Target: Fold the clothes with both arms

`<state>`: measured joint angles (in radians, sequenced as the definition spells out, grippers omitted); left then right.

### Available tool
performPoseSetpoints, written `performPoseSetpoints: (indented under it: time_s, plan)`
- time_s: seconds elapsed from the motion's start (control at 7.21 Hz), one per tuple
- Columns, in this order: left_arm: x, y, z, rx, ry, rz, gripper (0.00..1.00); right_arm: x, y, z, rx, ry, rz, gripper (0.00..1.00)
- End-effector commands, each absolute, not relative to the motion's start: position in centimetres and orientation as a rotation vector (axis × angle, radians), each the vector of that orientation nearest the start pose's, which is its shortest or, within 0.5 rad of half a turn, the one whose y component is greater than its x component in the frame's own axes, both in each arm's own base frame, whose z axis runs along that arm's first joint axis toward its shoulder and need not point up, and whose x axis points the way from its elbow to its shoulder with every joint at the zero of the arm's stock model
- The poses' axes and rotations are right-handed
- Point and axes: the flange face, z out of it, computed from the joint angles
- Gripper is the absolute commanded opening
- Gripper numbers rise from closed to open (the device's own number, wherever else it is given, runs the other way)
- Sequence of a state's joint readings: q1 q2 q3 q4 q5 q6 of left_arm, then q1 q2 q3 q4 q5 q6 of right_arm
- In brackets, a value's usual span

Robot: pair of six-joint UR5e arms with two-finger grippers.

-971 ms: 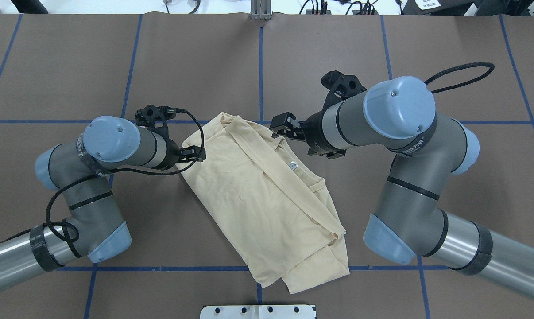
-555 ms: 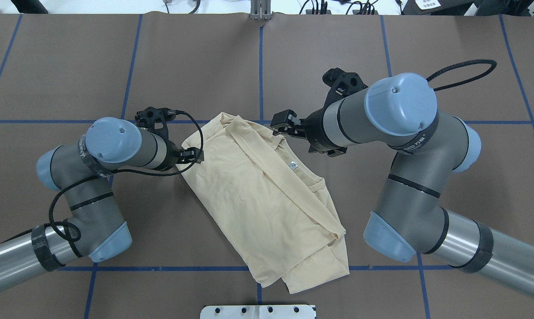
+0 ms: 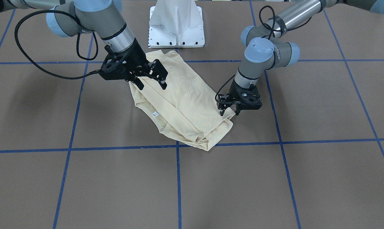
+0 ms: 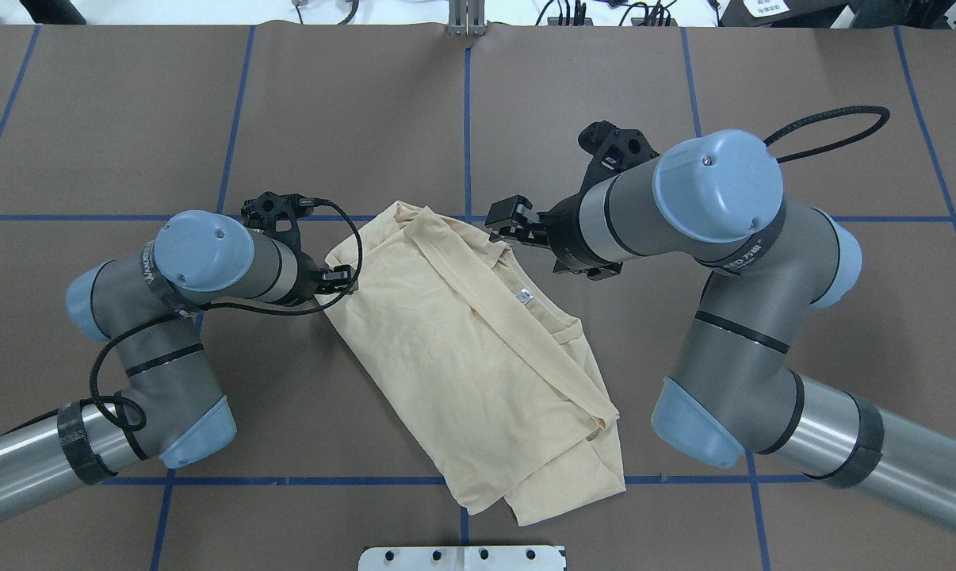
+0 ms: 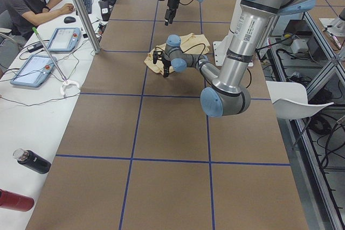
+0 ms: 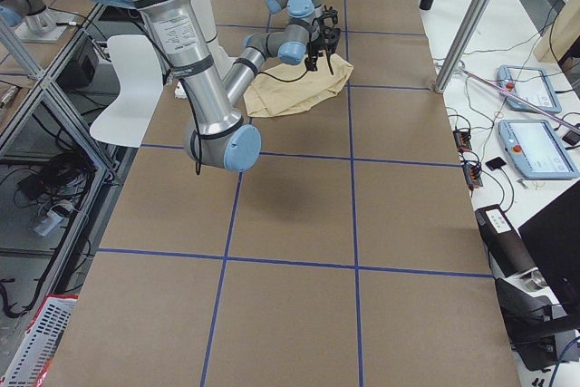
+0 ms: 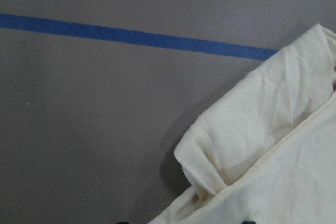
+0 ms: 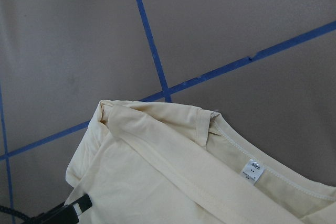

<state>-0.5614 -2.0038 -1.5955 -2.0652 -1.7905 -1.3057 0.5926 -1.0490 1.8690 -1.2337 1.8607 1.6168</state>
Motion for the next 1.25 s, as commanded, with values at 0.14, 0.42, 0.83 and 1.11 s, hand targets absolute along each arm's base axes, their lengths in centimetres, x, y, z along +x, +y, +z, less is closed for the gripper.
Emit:
performPoseSetpoints:
  time_s: [0.14, 0.42, 0.83, 1.11]
  plan:
    - [50.4, -44.8, 34.5, 0.199, 0.958, -0.165, 0.38, -44.4, -42.7, 19.2, 0.063, -1.181, 0.397, 1.00]
    - [50.3, -44.8, 34.4, 0.199, 0.961, -0.163, 0.20, -44.4, -42.9, 19.4, 0.063, -1.177, 0.401, 1.00]
    - [49.5, -45.0, 33.4, 0.204, 0.981, -0.173, 0.26, -44.2, -43.1, 19.5, 0.065, -1.175, 0.406, 1.00]
    - [49.2, -45.3, 33.2, 0.206, 0.982, -0.183, 0.00, -44.1, -43.3, 19.5, 0.067, -1.174, 0.409, 1.00]
